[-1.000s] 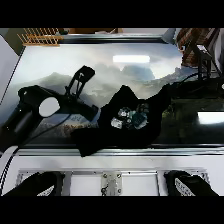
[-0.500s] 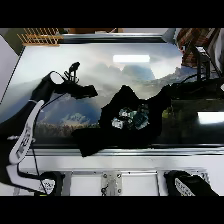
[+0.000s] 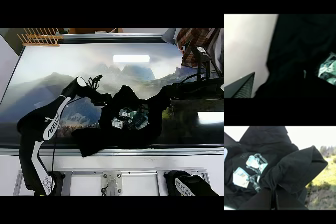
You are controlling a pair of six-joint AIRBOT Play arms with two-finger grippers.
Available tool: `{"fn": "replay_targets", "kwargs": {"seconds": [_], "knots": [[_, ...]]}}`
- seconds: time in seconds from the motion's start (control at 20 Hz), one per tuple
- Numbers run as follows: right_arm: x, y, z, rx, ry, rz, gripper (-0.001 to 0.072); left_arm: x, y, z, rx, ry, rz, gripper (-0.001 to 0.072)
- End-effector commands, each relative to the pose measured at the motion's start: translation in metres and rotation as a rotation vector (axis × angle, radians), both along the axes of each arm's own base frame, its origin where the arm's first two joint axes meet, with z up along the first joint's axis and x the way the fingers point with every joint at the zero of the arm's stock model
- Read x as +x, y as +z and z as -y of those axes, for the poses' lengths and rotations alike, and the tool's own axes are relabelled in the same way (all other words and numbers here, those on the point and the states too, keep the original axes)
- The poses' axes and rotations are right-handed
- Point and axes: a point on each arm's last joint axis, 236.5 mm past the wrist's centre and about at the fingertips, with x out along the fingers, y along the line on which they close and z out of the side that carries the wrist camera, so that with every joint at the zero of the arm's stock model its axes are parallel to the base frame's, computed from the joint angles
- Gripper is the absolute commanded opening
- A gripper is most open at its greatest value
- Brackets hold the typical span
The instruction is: Fold the clothes and pants, and hang the long-sleeved shirts on hangers.
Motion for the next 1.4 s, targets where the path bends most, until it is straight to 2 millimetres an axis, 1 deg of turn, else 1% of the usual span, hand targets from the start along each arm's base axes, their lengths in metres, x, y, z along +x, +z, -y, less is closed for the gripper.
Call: {"fn": "replay_targets", "kwargs": {"seconds": [0.0, 0.05, 0.1, 0.15, 0.2, 0.25, 0.3, 0.35, 0.4, 0.45, 0.5, 0.55, 0.6, 0.65, 0.7, 0.8, 0.9, 1.0, 1.1, 1.15, 1.25, 1.3, 1.35], "knots": [[0.000, 0.000, -0.001, 0.001, 0.001, -0.001, 0.0021, -0.014, 0.000, 0.035, -0.006, -0.099, 0.004, 0.0677], [0.000, 0.000, 0.000, 0.000, 0.001, 0.001, 0.0021, -0.009, 0.010, 0.041, -0.011, -0.110, 0.037, 0.0247], [0.000, 0.000, 0.000, -0.001, 0.002, 0.003, 0.0021, -0.004, 0.018, 0.044, -0.019, -0.110, 0.051, 0.0020], [0.002, 0.001, 0.002, -0.011, -0.001, 0.009, 0.0021, 0.002, 0.028, 0.042, -0.025, -0.081, 0.045, 0.0013], [0.004, 0.003, 0.009, -0.041, -0.011, 0.025, 0.0021, 0.013, 0.044, 0.037, -0.036, -0.050, 0.046, 0.0012], [0.008, 0.009, 0.019, -0.086, -0.026, 0.050, 0.0021, 0.029, 0.069, 0.028, -0.054, -0.006, 0.078, 0.0011], [0.013, 0.023, 0.035, -0.151, -0.050, 0.092, 0.0021, 0.049, 0.105, 0.017, -0.080, 0.040, 0.148, 0.0011], [0.017, 0.042, 0.049, -0.208, -0.073, 0.140, 0.0021, 0.069, 0.156, 0.001, -0.113, 0.080, 0.258, 0.0011], [0.020, 0.068, 0.061, -0.257, -0.098, 0.199, 0.0021, 0.081, 0.210, -0.016, -0.142, 0.111, 0.367, 0.0011], [0.021, 0.094, 0.068, -0.283, -0.118, 0.255, 0.0021, 0.084, 0.271, -0.036, -0.171, 0.143, 0.483, 0.0012], [0.020, 0.122, 0.072, -0.290, -0.133, 0.320, 0.0021, 0.077, 0.324, -0.054, -0.190, 0.170, 0.585, 0.0012], [0.017, 0.149, 0.071, -0.283, -0.143, 0.383, 0.0021, 0.062, 0.374, -0.072, -0.207, 0.200, 0.681, 0.0012], [0.013, 0.171, 0.071, -0.278, -0.151, 0.435, 0.0021, 0.041, 0.416, -0.089, -0.221, 0.235, 0.770, 0.0012], [0.008, 0.189, 0.072, -0.274, -0.158, 0.480, 0.0021, 0.018, 0.449, -0.104, -0.231, 0.267, 0.844, 0.0012], [0.001, 0.206, 0.072, -0.270, -0.165, 0.522, 0.0021, -0.010, 0.480, -0.118, -0.236, 0.290, 0.928, 0.0012], [-0.015, 0.229, 0.072, -0.263, -0.174, 0.586, 0.0021, -0.065, 0.529, -0.139, -0.247, 0.334, 1.069, 0.0013], [-0.032, 0.243, 0.073, -0.259, -0.180, 0.626, 0.0021, -0.118, 0.565, -0.155, -0.265, 0.384, 1.193, 0.0013], [-0.048, 0.255, 0.073, -0.254, -0.186, 0.664, 0.0020, -0.163, 0.588, -0.164, -0.284, 0.419, 1.292, 0.0012], [-0.063, 0.266, 0.074, -0.250, -0.192, 0.701, 0.0021, -0.199, 0.603, -0.166, -0.303, 0.422, 1.360, 0.0012], [-0.070, 0.270, 0.074, -0.249, -0.194, 0.716, 0.0020, -0.214, 0.609, -0.166, -0.312, 0.423, 1.388, 0.0012], [-0.081, 0.274, 0.074, -0.247, -0.196, 0.728, 0.0021, -0.234, 0.619, -0.167, -0.332, 0.432, 1.426, 0.0012], [-0.085, 0.271, 0.075, -0.249, -0.194, 0.714, 0.0020, -0.239, 0.621, -0.167, -0.338, 0.434, 1.432, 0.0012], [-0.087, 0.264, 0.074, -0.243, -0.195, 0.680, 0.0020, -0.239, 0.620, -0.167, -0.337, 0.433, 1.431, 0.0012]]}}
